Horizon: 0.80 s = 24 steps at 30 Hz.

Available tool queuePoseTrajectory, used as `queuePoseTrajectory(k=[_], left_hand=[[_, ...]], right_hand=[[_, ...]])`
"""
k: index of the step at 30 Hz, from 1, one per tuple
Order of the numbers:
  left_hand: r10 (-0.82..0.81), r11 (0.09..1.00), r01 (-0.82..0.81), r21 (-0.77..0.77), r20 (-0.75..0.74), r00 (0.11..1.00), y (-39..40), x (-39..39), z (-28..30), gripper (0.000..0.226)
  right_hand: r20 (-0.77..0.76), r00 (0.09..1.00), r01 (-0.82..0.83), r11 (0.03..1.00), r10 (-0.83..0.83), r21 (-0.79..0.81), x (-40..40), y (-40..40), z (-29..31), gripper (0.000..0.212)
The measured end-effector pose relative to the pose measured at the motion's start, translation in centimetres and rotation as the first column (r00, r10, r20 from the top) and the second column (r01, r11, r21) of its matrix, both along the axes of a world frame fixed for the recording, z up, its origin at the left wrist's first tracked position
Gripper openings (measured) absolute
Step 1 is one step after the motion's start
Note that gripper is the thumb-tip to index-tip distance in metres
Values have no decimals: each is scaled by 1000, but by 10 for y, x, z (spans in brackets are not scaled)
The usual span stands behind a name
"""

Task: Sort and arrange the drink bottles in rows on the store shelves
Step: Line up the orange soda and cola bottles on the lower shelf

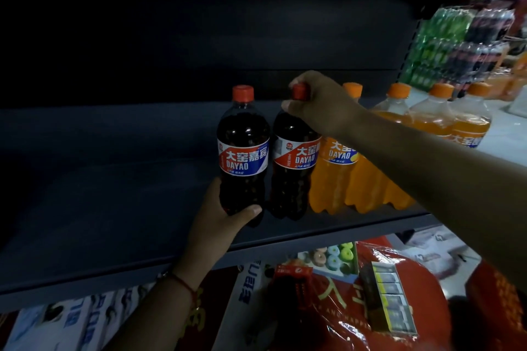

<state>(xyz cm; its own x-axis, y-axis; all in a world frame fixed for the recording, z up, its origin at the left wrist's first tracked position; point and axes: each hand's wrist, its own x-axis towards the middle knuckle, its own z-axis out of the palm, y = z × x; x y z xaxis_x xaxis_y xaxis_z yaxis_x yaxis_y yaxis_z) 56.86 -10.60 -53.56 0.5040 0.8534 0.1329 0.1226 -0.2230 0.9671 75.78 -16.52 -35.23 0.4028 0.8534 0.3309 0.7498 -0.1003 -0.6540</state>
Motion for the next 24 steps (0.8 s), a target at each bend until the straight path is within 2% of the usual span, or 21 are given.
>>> queuePoseTrajectory(k=[10,15,24], left_hand=[[-11,1000,10,16,42,999,-6,14,-5,63],[12,1000,-13,20,46,999,-9,17,-6,69],[85,995,-87,42,28,996,-12,22,-7,75]], right_hand=[[93,994,-48,998,51,-36,7,-5,1,34],[165,986,-13,999,21,-47,6,-1,2,33],[132,991,-23,998,30,-54,8,-5,0,34]])
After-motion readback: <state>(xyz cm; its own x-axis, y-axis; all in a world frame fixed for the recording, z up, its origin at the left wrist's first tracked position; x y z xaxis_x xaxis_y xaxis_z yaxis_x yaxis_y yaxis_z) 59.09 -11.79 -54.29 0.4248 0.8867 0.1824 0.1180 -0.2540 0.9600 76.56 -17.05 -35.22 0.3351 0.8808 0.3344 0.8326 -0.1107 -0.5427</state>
